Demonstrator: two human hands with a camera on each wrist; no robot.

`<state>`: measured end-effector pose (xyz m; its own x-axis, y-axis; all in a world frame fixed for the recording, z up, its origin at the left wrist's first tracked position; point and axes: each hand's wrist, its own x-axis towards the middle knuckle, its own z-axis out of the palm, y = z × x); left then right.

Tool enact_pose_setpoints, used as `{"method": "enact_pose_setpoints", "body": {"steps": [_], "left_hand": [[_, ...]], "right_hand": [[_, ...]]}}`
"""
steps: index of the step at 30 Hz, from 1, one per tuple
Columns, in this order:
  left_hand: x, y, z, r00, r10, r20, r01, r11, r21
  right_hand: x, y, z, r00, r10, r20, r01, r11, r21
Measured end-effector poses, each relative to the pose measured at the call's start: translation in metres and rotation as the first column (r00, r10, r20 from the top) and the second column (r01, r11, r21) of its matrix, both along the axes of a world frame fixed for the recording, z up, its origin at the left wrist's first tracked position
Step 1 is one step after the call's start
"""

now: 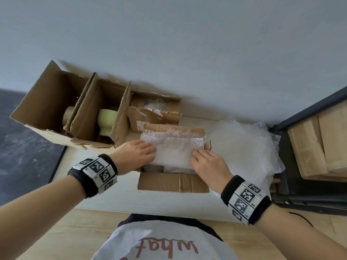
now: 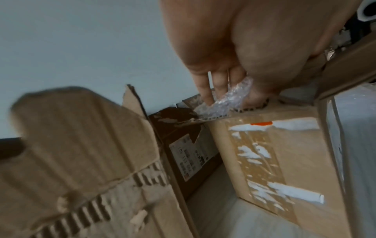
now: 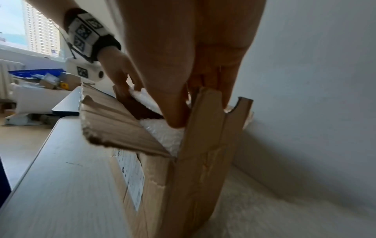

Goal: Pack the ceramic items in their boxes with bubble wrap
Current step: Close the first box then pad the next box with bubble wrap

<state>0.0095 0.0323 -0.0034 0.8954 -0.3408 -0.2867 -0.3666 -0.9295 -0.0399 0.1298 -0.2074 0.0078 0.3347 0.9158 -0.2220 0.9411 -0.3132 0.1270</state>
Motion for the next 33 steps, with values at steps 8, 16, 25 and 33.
{"method": "enact_pose_setpoints", "body": {"steps": [8, 16, 25, 33], "left_hand": [[0.008, -0.008, -0.023, 0.991, 0.109, -0.083, -0.113, 0.992, -0.051], [0.003, -0.006, -0.008, 0.982, 0.177, 0.061, -0.145, 0.927, -0.346], [0.012, -0.009, -0.031, 0.987, 0.164, 0.001, -0.163, 0.984, -0.069], [0.029, -0.021, -0.043, 0.976, 0.199, -0.087, -0.191, 0.978, 0.086]], "right_hand": [[0.006, 0.017, 0.003, 0.994, -0.085, -0.069, 0.058, 0.943, -0.328], [0.033, 0.016, 0.021, 0.838, -0.202, -0.507, 0.186, 0.979, -0.084], [0.03, 0.023, -0.007, 0.921, -0.167, -0.353, 0.116, 0.98, -0.161], [0.032, 0.04, -0.02, 0.892, -0.278, -0.356, 0.119, 0.905, -0.409]]}}
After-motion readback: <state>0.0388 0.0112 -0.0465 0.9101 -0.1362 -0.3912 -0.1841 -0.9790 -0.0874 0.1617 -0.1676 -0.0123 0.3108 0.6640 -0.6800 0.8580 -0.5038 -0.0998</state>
